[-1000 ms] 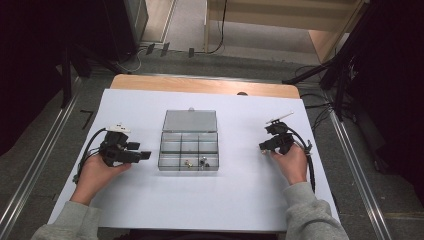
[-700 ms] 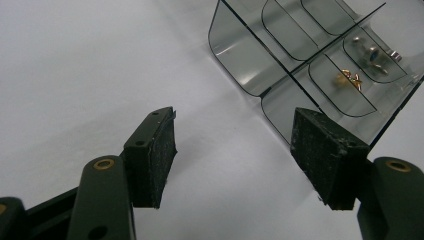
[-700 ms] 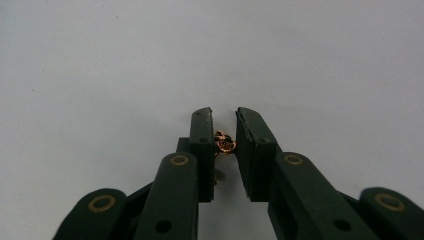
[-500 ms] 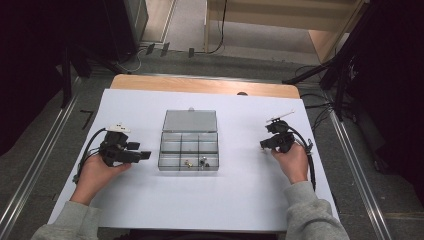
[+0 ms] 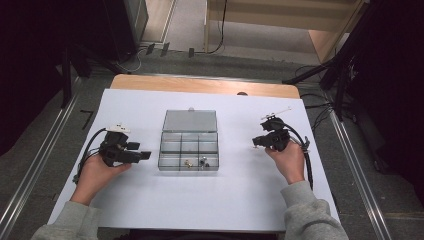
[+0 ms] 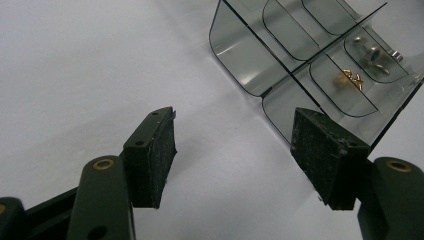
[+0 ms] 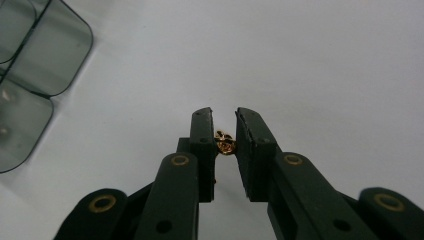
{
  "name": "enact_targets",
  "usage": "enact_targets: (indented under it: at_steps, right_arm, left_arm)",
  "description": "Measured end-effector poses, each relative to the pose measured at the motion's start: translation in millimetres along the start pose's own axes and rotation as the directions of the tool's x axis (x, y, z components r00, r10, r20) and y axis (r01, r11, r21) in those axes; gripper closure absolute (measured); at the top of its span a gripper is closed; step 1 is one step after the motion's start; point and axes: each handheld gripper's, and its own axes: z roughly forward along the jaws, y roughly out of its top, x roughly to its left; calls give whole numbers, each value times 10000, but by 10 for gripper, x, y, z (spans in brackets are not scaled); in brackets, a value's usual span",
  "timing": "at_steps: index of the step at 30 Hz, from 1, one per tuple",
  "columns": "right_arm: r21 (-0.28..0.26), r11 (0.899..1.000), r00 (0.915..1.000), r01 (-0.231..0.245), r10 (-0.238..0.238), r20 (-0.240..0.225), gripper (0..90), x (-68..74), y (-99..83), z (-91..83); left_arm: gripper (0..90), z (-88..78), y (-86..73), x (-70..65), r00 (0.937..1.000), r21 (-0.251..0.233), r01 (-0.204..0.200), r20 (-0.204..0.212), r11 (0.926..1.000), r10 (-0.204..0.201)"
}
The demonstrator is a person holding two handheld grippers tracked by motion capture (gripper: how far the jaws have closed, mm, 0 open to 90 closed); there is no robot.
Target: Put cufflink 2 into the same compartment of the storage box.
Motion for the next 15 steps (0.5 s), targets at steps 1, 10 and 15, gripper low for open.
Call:
enact_targets:
  at_steps: [1,10,15]
  right_arm:
    - [4,10000,10000,66,-66,-31,803,25,7,-3]
    - [-54,9989,9981,465,-467,-395,803,190,73,-11]
    - [-129,9978,9960,654,-661,-599,803,277,112,-7]
  left_arm:
    - [354,-1,-1,1,10000,-12,-6,12,10000,6]
    - [354,-30,-24,-6,10000,-92,-15,-37,10000,15]
    - [354,-27,-27,-25,10000,-103,-22,17,9999,22]
